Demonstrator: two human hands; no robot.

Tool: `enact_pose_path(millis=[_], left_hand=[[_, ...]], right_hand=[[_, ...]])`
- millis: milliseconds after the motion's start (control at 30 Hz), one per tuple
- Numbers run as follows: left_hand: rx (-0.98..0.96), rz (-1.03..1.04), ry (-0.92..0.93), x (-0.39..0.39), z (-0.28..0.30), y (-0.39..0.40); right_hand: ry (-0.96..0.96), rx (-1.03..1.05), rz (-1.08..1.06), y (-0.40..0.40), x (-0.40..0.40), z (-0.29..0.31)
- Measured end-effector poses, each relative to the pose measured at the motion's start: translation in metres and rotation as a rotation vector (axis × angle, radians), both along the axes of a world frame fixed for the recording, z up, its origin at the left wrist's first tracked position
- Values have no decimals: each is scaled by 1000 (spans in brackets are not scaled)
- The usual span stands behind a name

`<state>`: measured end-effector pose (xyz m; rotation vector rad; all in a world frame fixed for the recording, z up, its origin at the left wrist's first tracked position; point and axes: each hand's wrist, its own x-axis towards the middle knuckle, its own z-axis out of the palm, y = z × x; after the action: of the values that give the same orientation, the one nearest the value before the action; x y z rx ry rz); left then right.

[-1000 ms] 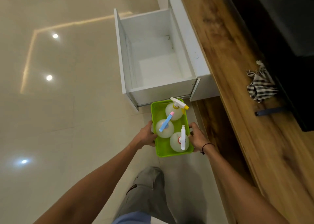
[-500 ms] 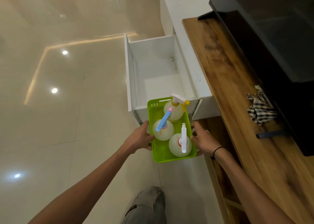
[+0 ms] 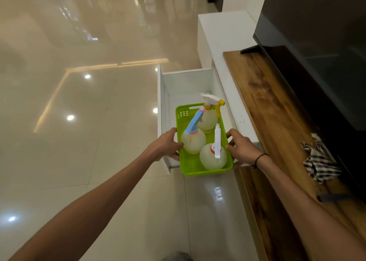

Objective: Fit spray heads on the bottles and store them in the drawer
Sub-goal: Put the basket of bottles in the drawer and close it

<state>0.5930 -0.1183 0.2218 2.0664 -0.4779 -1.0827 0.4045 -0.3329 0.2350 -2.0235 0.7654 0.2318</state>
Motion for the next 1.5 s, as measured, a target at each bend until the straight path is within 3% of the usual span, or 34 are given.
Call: enact_pose_path(millis=[600, 1133, 1500], left_hand=[[5, 41, -94, 140, -32, -88], [322, 96, -7, 163, -144, -133], [412, 117, -46, 156, -191, -138]], right_hand=[[98, -82, -90, -62, 158, -34], [264, -72, -101, -78, 210, -156], [356, -68, -100, -77, 216, -192]])
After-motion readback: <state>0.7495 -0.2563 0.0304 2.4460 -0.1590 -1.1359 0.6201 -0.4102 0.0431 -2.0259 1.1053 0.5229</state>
